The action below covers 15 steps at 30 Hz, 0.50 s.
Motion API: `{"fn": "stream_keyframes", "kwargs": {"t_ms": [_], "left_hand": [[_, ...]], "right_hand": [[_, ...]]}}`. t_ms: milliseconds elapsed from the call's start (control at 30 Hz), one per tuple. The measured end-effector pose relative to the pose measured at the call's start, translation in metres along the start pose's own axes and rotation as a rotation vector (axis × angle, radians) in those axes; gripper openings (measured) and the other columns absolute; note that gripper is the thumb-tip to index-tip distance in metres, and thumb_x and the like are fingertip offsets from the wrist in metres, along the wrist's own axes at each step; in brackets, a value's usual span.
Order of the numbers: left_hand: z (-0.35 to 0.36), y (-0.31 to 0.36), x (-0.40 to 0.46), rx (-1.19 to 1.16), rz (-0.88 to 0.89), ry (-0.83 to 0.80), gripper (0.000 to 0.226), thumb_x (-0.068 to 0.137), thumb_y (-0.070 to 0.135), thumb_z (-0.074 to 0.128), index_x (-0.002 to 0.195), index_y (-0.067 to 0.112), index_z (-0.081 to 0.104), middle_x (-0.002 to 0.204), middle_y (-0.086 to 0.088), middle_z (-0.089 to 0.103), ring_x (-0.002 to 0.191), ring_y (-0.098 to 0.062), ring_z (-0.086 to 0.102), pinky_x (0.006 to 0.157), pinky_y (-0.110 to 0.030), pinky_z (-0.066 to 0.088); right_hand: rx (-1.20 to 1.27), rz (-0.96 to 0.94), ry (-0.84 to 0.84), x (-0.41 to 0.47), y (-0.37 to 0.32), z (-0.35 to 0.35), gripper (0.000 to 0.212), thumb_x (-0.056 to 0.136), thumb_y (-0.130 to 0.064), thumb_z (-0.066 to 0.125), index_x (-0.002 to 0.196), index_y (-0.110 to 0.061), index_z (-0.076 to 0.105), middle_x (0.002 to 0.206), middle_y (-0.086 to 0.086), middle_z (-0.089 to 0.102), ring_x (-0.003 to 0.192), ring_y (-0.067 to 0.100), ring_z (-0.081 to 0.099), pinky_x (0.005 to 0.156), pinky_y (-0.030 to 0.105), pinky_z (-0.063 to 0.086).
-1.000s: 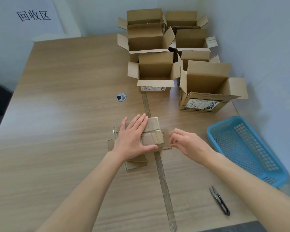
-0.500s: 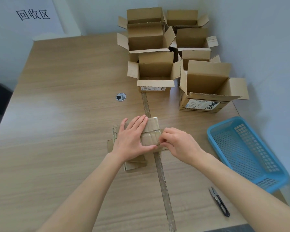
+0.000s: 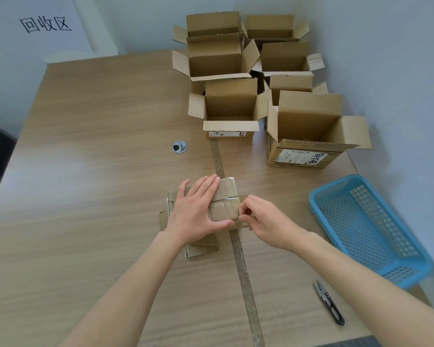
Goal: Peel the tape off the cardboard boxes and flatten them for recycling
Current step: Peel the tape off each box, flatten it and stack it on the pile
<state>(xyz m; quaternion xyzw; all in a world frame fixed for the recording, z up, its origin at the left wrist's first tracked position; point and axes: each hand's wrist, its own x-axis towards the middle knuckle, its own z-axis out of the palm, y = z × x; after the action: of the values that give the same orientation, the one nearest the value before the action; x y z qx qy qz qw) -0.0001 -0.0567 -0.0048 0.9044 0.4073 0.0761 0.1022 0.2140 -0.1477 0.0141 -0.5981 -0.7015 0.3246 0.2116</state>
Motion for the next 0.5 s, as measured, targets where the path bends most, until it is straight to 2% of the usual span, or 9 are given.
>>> {"fn": "stream_keyframes", "kwargs": {"t_ms": [133,200,300,400,500], "left_hand": [[-0.001,0.001,0.000,0.004,-0.005,-0.006,0.112,0.075,0.090,0.047,0.160,0.020,0.025,0.166,0.008,0.025,0.153,-0.009,0.018,0.125,-0.049,0.008],[-0.001,0.001,0.001,0.000,-0.010,-0.003,0.112,0.075,0.089,0.048,0.160,0.020,0.025,0.166,0.008,0.026,0.153,-0.009,0.019,0.125,-0.049,0.008],[-0.001,0.002,0.001,0.005,-0.011,0.001,0.111,0.075,0.088,0.048,0.160,0.020,0.027,0.165,0.008,0.027,0.153,-0.009,0.020,0.124,-0.050,0.010],[-0.001,0.001,0.001,0.002,-0.011,0.007,0.111,0.075,0.088,0.049,0.159,0.020,0.028,0.165,0.008,0.028,0.152,-0.009,0.021,0.124,-0.051,0.012],[0.000,0.001,0.001,-0.010,-0.011,0.003,0.110,0.075,0.087,0.050,0.159,0.020,0.028,0.165,0.008,0.028,0.152,-0.009,0.021,0.125,-0.049,0.011]], "right_hand": [[-0.021,-0.052,0.046,-0.002,0.003,-0.001,0.006,0.098,-0.015,0.064,0.098,-0.016,0.058,0.095,-0.008,0.056,0.083,0.009,0.056,0.076,0.032,0.050],[-0.047,-0.087,0.092,-0.004,0.001,-0.004,0.013,0.094,-0.018,0.070,0.104,-0.018,0.062,0.095,-0.009,0.058,0.082,0.014,0.060,0.074,0.032,0.052],[-0.164,-0.185,0.137,-0.003,-0.003,-0.007,0.008,0.089,-0.015,0.076,0.096,-0.015,0.071,0.093,-0.005,0.062,0.080,0.018,0.062,0.067,0.039,0.053],[-0.274,-0.231,0.125,-0.001,-0.007,-0.009,0.001,0.092,-0.013,0.071,0.093,-0.012,0.072,0.091,0.000,0.063,0.081,0.023,0.061,0.060,0.043,0.052],[-0.381,-0.209,0.041,0.002,-0.010,-0.011,0.007,0.100,-0.019,0.060,0.099,-0.014,0.064,0.099,-0.003,0.057,0.092,0.019,0.054,0.059,0.044,0.052]]}}
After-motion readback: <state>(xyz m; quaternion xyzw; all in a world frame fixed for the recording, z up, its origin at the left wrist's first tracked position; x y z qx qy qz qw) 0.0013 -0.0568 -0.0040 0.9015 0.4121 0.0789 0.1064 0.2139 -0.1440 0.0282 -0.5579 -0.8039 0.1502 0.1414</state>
